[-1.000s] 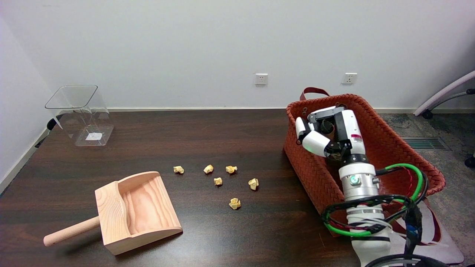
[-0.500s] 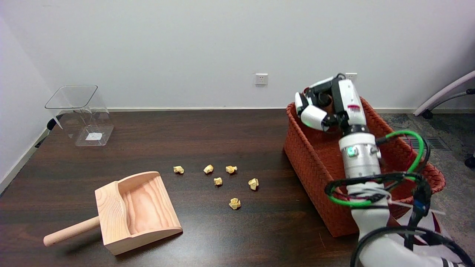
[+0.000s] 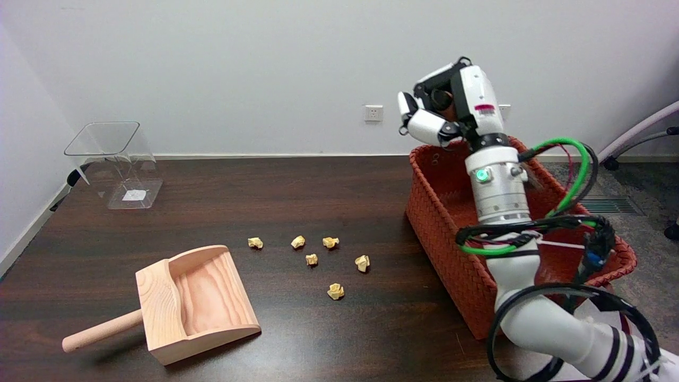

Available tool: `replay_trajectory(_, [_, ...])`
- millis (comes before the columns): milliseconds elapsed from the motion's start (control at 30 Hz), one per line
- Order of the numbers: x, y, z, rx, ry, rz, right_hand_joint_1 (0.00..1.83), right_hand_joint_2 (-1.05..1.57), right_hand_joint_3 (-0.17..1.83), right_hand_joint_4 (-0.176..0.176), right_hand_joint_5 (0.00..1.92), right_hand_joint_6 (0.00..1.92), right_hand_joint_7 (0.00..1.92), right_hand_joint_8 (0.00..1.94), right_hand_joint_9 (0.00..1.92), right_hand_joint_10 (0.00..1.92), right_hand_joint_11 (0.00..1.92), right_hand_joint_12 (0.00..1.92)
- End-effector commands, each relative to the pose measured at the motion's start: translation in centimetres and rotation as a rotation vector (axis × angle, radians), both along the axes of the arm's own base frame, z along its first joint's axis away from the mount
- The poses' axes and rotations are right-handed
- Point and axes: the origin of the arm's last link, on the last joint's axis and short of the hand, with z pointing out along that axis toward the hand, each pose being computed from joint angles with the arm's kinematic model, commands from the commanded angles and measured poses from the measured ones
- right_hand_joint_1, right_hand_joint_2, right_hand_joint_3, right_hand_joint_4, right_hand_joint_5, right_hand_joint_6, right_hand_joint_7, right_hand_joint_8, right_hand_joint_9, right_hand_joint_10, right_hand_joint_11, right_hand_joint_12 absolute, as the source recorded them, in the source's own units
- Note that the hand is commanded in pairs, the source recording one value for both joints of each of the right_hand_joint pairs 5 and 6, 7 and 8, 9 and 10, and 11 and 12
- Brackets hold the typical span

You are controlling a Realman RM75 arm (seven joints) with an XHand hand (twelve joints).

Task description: Pick up the broom.

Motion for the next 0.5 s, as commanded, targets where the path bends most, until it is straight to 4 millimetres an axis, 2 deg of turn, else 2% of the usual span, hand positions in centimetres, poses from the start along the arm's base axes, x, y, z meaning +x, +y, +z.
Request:
replay_trajectory(33, [3.4, -2.3, -5.8, 0.135, 0.001, 0.065, 1.21, 1.57, 0.69, 0.0, 1.92, 1.92, 1.92, 1.92, 1.92, 1.92, 1.92, 1.92])
replay_trajectory(167, [3.4, -2.5, -7.6, 0.182, -0.04, 0.056, 1.22, 1.57, 0.71, 0.0, 1.92, 1.92, 1.92, 1.92, 1.92, 1.92, 1.92, 1.92])
replay_trajectory(500, [3.2, -1.6, -11.5, 0.166, 0.022, 0.03, 1.23, 1.57, 0.77, 0.0, 1.92, 1.92, 1.92, 1.92, 1.92, 1.92, 1.92, 1.92])
